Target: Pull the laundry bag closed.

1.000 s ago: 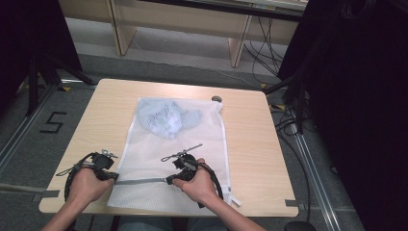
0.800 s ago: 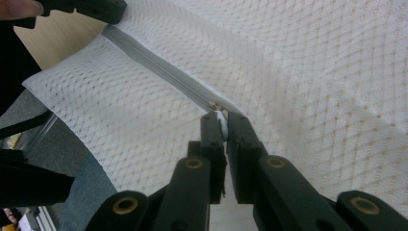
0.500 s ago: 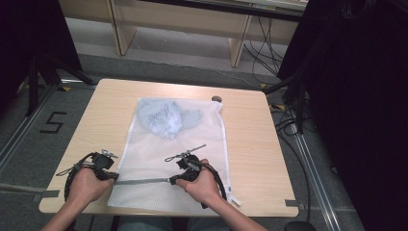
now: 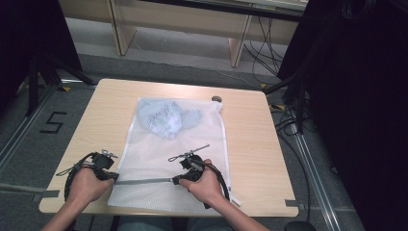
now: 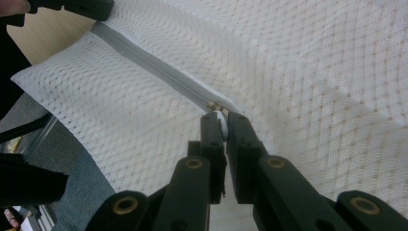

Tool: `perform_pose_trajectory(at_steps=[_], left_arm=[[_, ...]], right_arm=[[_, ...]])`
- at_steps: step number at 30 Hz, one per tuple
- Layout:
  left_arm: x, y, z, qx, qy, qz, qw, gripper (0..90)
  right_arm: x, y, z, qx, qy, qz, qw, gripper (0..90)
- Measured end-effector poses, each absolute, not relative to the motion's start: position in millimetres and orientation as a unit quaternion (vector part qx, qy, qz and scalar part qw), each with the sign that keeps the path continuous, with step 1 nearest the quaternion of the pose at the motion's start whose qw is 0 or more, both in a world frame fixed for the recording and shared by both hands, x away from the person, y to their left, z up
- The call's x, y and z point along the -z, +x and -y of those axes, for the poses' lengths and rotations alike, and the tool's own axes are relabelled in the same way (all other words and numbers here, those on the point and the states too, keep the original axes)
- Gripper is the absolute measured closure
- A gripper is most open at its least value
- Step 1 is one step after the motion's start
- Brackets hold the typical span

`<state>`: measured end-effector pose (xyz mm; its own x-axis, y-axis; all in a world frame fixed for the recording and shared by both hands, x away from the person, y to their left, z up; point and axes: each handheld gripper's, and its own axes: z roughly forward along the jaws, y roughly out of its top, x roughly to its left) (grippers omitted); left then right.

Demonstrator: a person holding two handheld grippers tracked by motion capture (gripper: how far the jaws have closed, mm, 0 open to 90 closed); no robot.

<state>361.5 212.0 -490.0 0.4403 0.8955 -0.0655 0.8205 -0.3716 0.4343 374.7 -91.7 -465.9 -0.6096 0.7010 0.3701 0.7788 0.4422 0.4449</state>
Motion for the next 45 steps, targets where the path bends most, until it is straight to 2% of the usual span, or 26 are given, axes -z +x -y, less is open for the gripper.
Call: perform_pose_trajectory(at_steps=[45], left_arm=[[490,361,-212,-0.091,0.823,-0.521,0.207,89.9]], right_arm=[[466,374,115,0.287,-0.46,0.837,0.067,86.7]])
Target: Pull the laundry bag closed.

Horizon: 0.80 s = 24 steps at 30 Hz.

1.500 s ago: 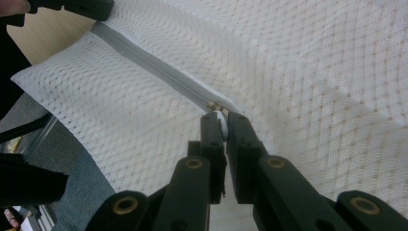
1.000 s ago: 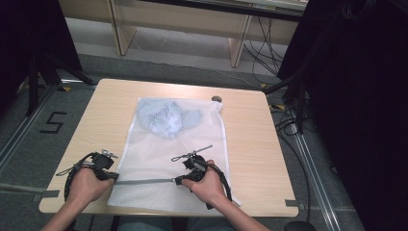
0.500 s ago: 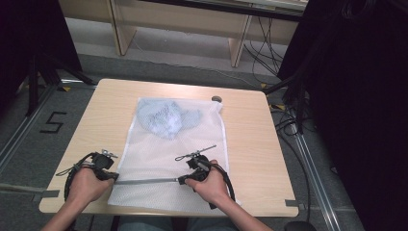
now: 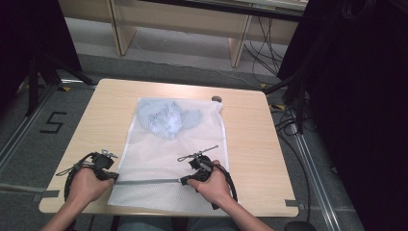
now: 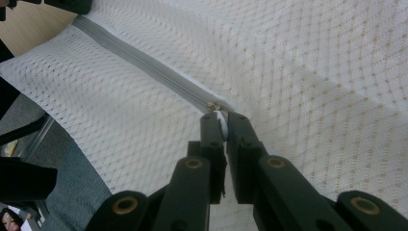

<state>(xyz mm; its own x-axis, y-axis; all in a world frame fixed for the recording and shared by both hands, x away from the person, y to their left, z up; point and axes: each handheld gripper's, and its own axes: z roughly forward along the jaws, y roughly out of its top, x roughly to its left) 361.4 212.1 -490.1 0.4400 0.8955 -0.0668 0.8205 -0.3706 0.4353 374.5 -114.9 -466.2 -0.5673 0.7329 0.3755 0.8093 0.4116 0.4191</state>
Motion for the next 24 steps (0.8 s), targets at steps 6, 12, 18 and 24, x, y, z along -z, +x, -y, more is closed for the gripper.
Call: perform_pose_trajectory(at_steps=[6,12,18,24], left_arm=[[490.2,361.4,-212.1,-0.09,0.823,-0.522,0.208,89.9],[490.1,361.4,-211.7,-0.092,0.823,-0.521,0.207,89.9],[489.5,361.3,-211.3,-0.092,0.824,-0.521,0.203,89.9],[490.0,361.6,-211.1,-0.093,0.824,-0.521,0.205,89.9]], right_arm=[[466.1,375.5,117.0,0.289,-0.457,0.838,0.065,86.7],[465.9,375.1,119.6,0.285,-0.459,0.839,0.066,86.6],[465.1,374.8,121.4,0.288,-0.462,0.836,0.066,86.6],[466.0,375.4,125.0,0.288,-0.462,0.837,0.063,86.6]])
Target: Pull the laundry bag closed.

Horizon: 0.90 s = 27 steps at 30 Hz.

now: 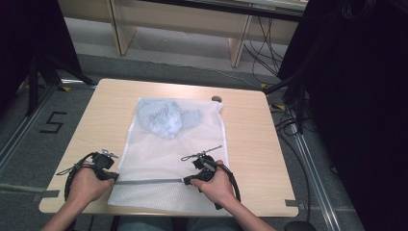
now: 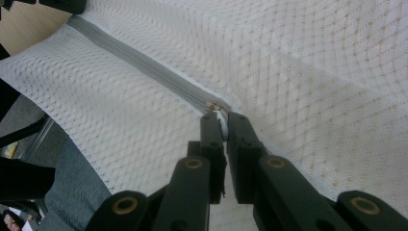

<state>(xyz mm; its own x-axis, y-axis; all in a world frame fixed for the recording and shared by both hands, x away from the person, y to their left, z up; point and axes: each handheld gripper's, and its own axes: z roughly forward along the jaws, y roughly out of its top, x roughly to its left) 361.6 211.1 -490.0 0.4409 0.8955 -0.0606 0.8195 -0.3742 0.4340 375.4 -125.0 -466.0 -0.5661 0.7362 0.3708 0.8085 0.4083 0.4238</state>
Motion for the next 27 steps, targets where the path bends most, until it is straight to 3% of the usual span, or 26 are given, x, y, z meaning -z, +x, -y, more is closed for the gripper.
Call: perform_pose_trajectory(at_steps=[27], left_arm=[[489.7,362.0,-211.1,-0.092,0.825,-0.519,0.203,89.9]], right_arm=[[461.0,374.7,134.9,0.286,-0.469,0.833,0.067,86.7]])
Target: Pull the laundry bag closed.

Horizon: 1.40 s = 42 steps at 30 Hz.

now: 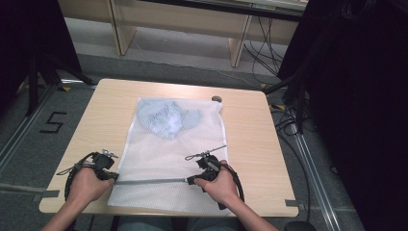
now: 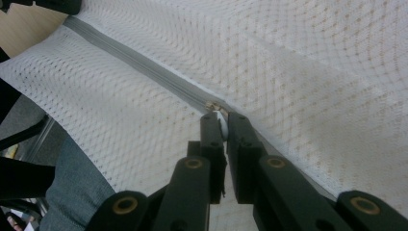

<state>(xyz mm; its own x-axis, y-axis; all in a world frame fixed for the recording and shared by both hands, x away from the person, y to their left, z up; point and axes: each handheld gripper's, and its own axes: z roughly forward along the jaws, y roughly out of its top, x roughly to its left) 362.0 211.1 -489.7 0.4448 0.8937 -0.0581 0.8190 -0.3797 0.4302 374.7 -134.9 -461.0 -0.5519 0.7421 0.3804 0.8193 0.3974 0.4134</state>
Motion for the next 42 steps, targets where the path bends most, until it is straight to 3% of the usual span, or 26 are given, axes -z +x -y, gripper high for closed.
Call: perform_pose_trajectory(at_steps=[42], left_arm=[[489,362,-211,-0.092,0.827,-0.517,0.201,89.9]], right_arm=[[458,373,159,0.27,-0.483,0.832,0.047,86.6]])
